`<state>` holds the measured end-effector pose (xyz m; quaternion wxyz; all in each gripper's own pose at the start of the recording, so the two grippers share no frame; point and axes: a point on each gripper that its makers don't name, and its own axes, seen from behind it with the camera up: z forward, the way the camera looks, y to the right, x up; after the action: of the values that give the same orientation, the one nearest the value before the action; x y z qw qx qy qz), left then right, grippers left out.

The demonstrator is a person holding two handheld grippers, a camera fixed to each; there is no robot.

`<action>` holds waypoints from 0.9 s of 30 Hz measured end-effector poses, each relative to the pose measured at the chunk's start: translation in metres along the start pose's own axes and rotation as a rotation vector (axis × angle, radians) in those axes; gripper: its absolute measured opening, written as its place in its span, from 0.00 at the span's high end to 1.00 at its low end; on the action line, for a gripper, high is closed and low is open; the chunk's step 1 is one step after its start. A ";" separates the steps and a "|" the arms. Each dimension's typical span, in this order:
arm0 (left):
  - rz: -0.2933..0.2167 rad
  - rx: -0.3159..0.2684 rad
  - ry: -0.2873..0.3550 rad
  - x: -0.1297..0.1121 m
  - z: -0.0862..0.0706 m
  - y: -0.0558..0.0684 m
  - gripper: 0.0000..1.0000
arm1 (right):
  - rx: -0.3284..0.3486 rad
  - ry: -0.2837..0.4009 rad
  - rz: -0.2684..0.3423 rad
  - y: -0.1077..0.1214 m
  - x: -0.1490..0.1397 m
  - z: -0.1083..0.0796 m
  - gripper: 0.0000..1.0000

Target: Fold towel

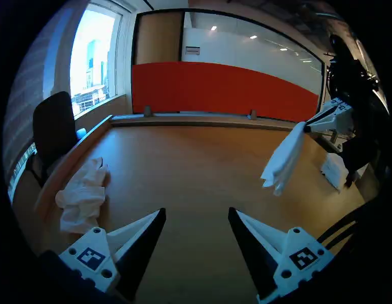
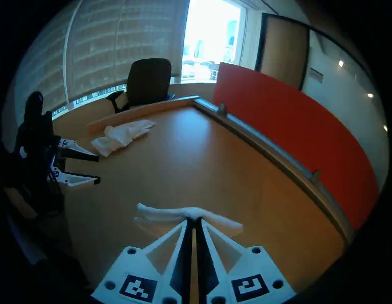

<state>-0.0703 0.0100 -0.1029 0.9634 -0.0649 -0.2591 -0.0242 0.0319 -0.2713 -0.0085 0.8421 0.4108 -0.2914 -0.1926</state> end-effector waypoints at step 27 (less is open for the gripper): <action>0.028 -0.021 -0.008 0.006 0.007 0.009 0.09 | -0.099 -0.001 0.091 0.067 -0.043 -0.068 0.95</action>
<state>-0.0678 0.0192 -0.0952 0.9618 -0.0785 -0.2619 -0.0130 0.0496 -0.1684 -0.0029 0.8691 0.3551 -0.3003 -0.1685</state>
